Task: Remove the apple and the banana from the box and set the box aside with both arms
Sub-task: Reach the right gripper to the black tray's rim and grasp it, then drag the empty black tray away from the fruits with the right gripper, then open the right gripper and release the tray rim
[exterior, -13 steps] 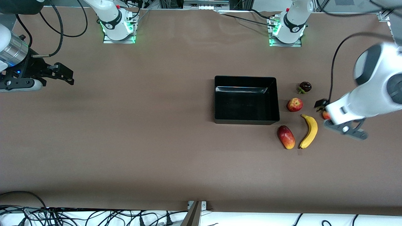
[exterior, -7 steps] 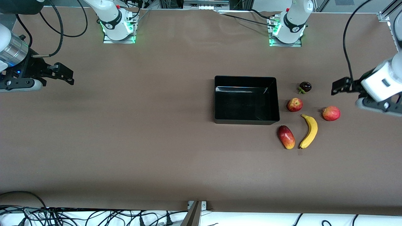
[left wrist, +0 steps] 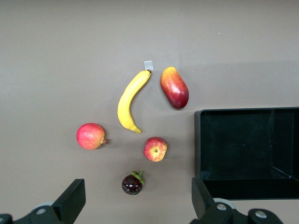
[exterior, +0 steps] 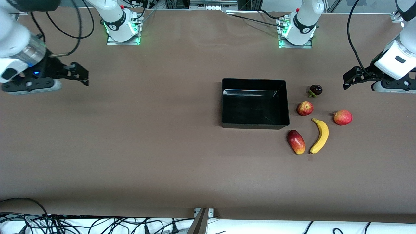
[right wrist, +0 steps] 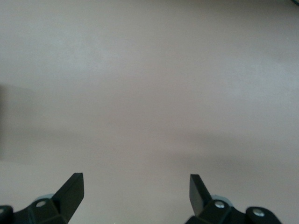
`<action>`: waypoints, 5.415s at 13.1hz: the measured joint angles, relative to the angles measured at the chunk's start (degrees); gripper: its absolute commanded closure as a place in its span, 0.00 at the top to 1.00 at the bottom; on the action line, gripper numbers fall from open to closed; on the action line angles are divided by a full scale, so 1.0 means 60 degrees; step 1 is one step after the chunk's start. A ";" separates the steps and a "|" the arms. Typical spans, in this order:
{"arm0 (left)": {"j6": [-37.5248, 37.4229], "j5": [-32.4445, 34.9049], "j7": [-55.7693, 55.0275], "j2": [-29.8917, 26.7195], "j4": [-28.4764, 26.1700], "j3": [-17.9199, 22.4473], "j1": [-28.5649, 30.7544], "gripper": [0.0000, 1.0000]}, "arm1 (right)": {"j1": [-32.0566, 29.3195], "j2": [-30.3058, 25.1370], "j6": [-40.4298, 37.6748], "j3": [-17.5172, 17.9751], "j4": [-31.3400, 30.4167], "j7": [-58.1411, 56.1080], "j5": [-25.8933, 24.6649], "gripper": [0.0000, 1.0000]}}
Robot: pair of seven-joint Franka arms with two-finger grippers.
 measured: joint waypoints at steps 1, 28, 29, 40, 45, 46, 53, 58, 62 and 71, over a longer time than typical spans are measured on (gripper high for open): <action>-0.0022 0.0010 0.0036 0.0001 0.0003 -0.0005 -0.0003 1.00 | 0.0184 0.0053 -0.0258 0.0020 -0.0052 0.0000 0.0007 1.00; -0.0297 0.0033 0.0364 0.0148 0.0290 0.0003 -0.0012 1.00 | 0.6654 0.6742 0.6870 0.0007 0.1096 0.9028 -0.0221 0.00; -0.0410 0.0033 0.0364 0.0188 0.0355 0.0002 -0.0012 1.00 | 0.6598 0.6737 0.6853 -0.0006 0.1125 0.8976 -0.0222 0.00; -0.0626 0.0033 0.0372 0.0298 0.0585 -0.0011 -0.0026 1.00 | 0.2841 0.4417 0.3303 -0.0528 0.0816 0.2809 0.0425 0.00; -0.0644 0.0033 0.0372 0.0308 0.0588 -0.0012 -0.0028 1.00 | 0.2084 0.3525 0.4094 -0.2376 -0.1443 -0.0588 0.0774 0.00; -0.0644 0.0033 0.0372 0.0308 0.0589 -0.0013 -0.0029 1.00 | 0.2069 0.3432 0.4475 -0.2834 -0.1897 -0.1417 0.1060 0.00; -0.0650 0.0033 0.0371 0.0310 0.0594 -0.0014 -0.0029 1.00 | 0.1992 0.3242 0.5825 -0.4860 -0.4048 -0.3511 0.2139 0.00; -0.0651 0.0033 0.0372 0.0311 0.0595 -0.0014 -0.0029 1.00 | 0.1991 0.3087 0.5828 -0.5099 -0.4448 -0.3335 0.2330 0.00; -0.0731 0.0033 0.0372 0.0311 0.0597 -0.0014 -0.0029 1.00 | 0.1993 0.3041 0.5828 -0.5099 -0.4523 -0.3253 0.2340 0.99; -0.0797 0.0033 0.0392 0.0314 0.0620 -0.0005 -0.0029 1.00 | 0.2106 0.2253 0.2095 -0.5083 -0.1156 -0.3244 0.2273 1.00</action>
